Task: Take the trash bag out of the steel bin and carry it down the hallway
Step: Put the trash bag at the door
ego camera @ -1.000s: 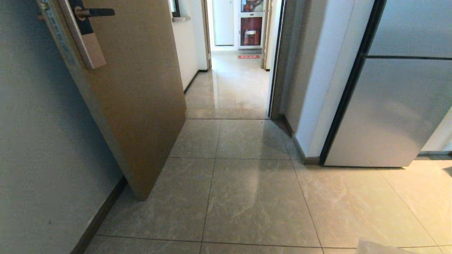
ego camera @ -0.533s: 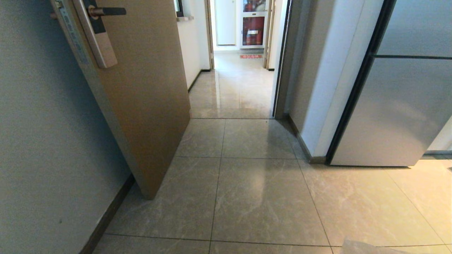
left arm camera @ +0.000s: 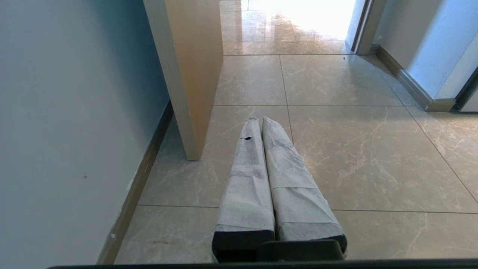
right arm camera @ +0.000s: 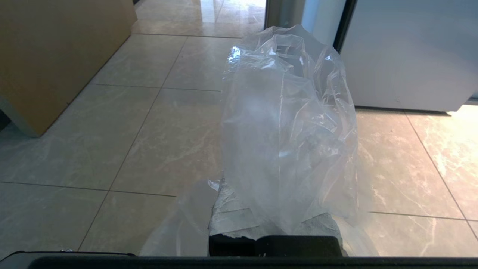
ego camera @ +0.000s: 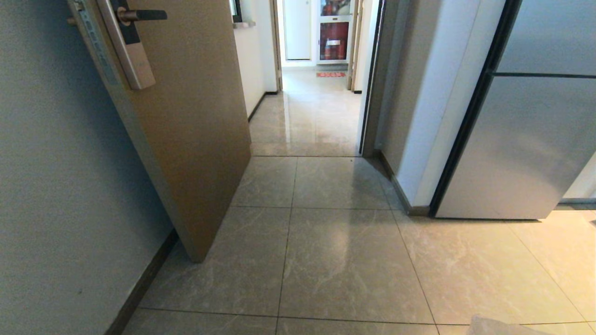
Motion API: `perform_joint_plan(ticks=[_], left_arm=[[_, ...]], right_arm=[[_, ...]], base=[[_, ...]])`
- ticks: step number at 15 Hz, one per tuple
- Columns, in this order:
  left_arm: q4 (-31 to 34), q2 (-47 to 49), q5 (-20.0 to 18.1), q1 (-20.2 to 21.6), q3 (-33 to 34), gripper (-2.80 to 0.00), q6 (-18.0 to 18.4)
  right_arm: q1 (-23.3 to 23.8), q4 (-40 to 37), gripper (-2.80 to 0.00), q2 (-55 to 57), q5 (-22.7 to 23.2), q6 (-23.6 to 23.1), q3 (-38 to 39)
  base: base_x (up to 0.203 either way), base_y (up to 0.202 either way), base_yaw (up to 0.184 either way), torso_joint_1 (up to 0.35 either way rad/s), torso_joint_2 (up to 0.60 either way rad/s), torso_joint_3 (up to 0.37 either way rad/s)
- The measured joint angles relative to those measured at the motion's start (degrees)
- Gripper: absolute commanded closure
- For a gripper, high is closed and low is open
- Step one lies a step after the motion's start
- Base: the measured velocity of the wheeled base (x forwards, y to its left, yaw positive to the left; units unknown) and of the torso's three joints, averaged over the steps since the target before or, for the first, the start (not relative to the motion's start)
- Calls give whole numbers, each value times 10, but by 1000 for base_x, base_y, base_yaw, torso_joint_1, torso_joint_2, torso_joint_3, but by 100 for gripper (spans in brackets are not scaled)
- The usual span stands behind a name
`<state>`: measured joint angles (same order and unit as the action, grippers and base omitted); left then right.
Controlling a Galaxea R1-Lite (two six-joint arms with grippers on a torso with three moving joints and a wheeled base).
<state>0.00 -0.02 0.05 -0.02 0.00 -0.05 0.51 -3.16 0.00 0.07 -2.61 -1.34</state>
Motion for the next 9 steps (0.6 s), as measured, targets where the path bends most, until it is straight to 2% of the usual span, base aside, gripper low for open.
perform_joint_plan(ticks=[9], left_arm=[[0,0,0,0,0,0,0]], right_arm=[[0,0,0,0,0,0,0]], base=[[0,0,0,0,0,0]])
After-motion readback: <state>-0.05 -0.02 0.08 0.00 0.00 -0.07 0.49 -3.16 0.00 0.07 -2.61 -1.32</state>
